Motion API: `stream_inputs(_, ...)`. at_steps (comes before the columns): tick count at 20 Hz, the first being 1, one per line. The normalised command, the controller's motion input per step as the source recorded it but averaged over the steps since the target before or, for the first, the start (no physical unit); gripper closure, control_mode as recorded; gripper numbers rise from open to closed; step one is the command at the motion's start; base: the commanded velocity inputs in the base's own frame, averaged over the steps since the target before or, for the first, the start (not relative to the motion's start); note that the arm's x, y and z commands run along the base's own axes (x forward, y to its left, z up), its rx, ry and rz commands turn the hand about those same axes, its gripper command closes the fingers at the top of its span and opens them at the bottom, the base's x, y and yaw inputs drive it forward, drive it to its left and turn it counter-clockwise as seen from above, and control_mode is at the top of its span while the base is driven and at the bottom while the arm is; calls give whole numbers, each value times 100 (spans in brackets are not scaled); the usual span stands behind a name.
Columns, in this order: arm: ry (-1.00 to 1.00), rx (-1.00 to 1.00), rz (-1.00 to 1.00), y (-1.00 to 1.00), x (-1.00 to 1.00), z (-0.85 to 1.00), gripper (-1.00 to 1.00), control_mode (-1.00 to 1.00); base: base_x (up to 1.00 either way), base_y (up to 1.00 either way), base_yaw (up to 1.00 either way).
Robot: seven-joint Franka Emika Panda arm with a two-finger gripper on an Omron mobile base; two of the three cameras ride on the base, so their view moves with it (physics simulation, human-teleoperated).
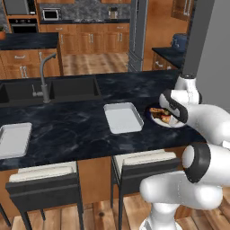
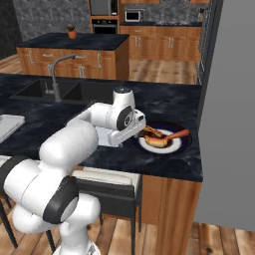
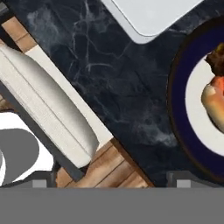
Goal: Place one cooked food and one vegetable from the large plate to each tupperware container.
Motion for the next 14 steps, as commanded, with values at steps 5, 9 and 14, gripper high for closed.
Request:
stream_inputs(5, 9, 1, 29, -58, 55, -9, -100, -100, 0, 0, 0)
stream_inputs(9, -2, 6, 28, -61, 32, -2, -100, -100, 0, 0, 0)
stream_inputs(14, -21, 8, 23, -19, 6, -57, -100, -100, 0, 0, 0)
